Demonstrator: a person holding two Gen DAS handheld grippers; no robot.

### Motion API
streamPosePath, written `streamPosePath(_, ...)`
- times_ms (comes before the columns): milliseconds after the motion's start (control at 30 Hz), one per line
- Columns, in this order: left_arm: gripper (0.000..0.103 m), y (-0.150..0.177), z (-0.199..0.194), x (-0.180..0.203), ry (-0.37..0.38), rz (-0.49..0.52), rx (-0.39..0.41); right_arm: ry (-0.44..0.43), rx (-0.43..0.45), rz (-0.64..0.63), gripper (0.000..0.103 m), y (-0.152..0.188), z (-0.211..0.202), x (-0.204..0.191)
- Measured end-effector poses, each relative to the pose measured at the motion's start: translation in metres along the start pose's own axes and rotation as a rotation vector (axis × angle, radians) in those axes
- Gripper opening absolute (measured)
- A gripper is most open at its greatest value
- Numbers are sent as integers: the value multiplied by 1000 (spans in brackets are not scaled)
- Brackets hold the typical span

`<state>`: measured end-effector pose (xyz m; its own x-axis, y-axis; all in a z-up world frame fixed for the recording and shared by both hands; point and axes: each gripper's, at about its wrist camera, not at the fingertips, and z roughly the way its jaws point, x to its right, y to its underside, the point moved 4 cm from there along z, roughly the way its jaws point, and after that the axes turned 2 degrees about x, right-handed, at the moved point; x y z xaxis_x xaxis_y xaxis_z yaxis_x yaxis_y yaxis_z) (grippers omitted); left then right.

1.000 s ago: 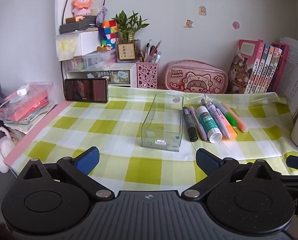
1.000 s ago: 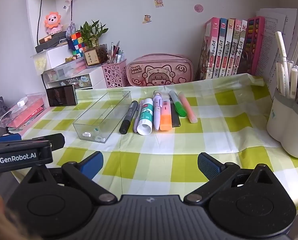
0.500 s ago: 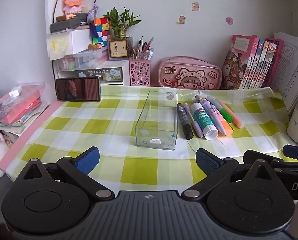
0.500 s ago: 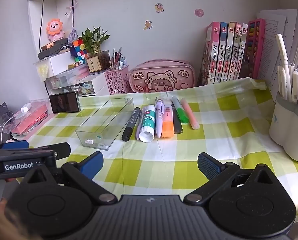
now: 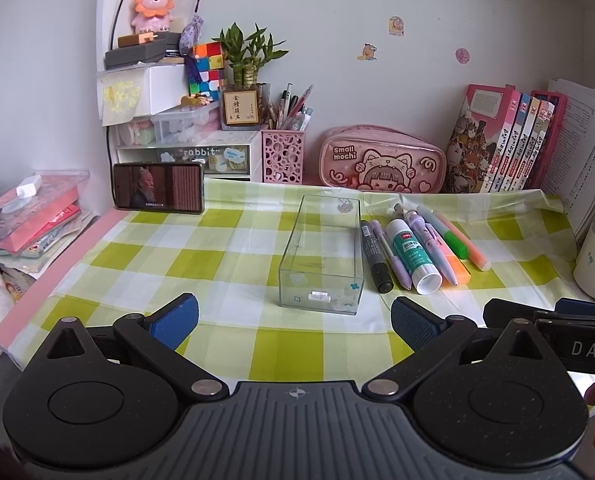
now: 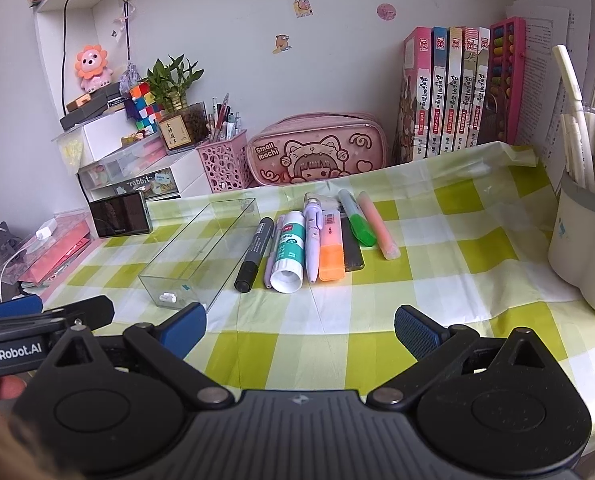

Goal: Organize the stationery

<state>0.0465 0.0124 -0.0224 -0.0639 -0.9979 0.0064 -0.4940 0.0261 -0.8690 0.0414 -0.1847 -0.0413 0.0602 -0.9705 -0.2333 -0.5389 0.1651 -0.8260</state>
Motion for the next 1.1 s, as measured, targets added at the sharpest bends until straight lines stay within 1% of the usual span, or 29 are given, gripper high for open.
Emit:
streamPosePath(467,98,2,3,0,6,-4,-1,7,1,-28,90,-3,4,-3)
streamPosePath(567,98,4,10,0,0,-7,-12,8,7,-48,91,-3,5,-6)
streamPosePath(700,98,7,16,1,-15,-7,-25,12,-10,-67,91,-1,10,-8)
streamPosePath(800,98,8,19,0,-3,-23,-37,16,-12,-80,91,-2,11,-9)
streamPosePath(900,98,8,21,4,3,-17,-45,21,-17,-88,91,-3,12,-6)
streamPosePath(1100,98,3,34,16,11,10,-57,45,-49,-78,91,-7,20,12)
